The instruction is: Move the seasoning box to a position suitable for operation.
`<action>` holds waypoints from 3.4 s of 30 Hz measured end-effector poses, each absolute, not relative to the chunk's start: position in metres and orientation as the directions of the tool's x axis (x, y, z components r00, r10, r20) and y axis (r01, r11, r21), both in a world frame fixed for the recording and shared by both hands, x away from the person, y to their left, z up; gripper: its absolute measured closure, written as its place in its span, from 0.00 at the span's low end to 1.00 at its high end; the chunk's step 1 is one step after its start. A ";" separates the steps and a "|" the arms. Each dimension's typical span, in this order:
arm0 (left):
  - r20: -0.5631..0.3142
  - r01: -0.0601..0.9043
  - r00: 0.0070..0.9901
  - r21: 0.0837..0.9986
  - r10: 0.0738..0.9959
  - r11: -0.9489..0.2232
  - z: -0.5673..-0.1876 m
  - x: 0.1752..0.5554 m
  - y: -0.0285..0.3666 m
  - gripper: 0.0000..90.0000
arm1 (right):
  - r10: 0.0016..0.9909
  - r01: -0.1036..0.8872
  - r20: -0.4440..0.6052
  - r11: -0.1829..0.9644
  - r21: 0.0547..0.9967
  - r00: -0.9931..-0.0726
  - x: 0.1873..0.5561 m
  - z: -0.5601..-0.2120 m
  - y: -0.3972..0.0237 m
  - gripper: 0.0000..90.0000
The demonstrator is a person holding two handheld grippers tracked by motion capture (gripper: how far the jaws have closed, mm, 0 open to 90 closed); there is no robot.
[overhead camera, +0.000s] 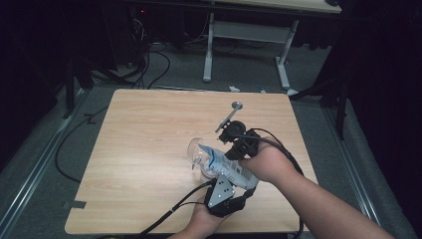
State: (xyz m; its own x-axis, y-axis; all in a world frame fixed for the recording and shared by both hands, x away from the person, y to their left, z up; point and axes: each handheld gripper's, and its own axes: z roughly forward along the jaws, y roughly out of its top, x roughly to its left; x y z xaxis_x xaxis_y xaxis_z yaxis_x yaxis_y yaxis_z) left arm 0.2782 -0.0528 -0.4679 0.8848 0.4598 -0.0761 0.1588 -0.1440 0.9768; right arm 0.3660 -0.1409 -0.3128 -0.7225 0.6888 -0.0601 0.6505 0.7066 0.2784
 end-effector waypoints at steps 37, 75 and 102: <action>-0.079 0.157 0.885 0.978 0.459 -0.134 -0.467 0.277 -0.051 0.65 | 0.687 0.649 -0.067 0.710 0.274 -0.723 0.368 -0.312 -0.137 1.00; -0.063 0.146 0.889 0.978 0.454 -0.149 -0.474 0.274 -0.050 0.65 | 0.684 0.647 -0.054 0.709 0.280 -0.727 0.365 -0.315 -0.141 1.00; -0.058 0.145 0.890 0.977 0.453 -0.159 -0.482 0.274 -0.047 0.65 | 0.688 0.651 -0.045 0.705 0.283 -0.725 0.364 -0.317 -0.146 1.00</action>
